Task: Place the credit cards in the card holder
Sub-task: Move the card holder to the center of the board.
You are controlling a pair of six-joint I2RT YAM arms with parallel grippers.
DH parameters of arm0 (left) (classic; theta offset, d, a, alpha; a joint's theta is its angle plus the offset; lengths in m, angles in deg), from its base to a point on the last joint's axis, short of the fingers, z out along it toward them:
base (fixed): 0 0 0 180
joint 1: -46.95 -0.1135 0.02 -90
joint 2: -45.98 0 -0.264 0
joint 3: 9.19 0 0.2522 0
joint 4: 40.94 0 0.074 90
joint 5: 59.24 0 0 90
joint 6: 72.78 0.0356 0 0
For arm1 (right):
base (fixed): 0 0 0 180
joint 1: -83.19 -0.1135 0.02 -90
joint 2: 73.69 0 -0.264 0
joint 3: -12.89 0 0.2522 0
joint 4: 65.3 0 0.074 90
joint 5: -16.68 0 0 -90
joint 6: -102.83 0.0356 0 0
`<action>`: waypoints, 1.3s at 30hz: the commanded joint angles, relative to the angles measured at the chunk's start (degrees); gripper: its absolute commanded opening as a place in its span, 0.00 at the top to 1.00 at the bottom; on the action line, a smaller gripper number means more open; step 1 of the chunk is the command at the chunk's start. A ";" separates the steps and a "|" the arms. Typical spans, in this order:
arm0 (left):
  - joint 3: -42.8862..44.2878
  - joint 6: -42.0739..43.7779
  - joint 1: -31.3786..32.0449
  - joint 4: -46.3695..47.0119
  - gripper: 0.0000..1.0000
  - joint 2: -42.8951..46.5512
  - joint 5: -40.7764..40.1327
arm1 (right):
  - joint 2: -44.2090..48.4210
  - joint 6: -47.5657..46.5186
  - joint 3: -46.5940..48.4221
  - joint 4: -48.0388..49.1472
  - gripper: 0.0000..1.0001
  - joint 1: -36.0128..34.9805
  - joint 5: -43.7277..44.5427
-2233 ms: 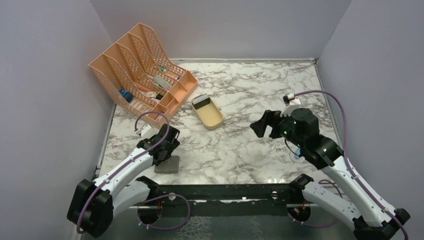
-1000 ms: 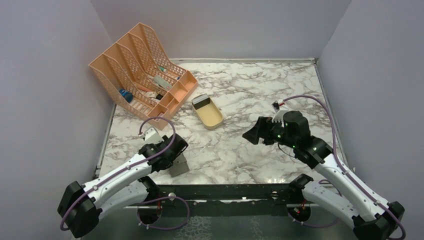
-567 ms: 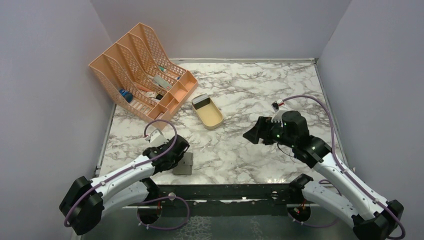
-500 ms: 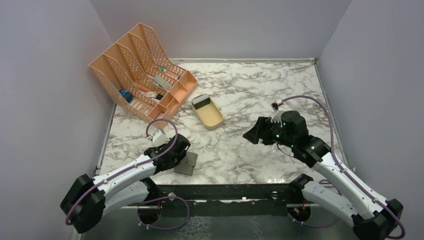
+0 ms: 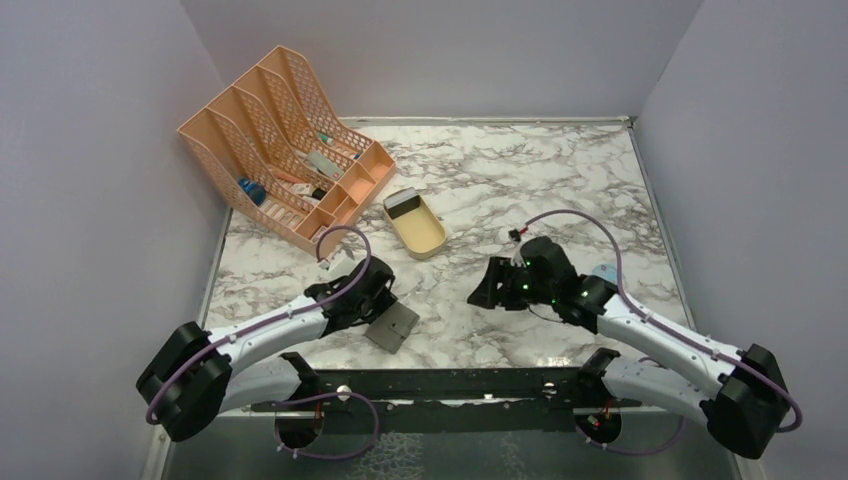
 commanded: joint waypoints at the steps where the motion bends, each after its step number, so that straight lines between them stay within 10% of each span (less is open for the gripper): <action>1: -0.27 3.32 0.38 -10.38 0.60 4.24 -2.92 | -4.33 9.34 -2.01 9.42 0.42 -5.04 0.45; 21: -9.42 4.45 0.03 -14.66 0.73 18.38 4.41 | -37.70 20.13 10.36 29.02 0.54 -21.61 -1.52; 28: -17.70 -0.74 0.07 5.64 0.74 17.48 16.05 | -41.21 16.68 13.41 22.72 0.60 -21.56 4.04; 39: -10.20 2.21 2.36 13.09 0.78 5.02 18.61 | -38.39 6.14 15.17 9.49 0.68 -21.41 24.18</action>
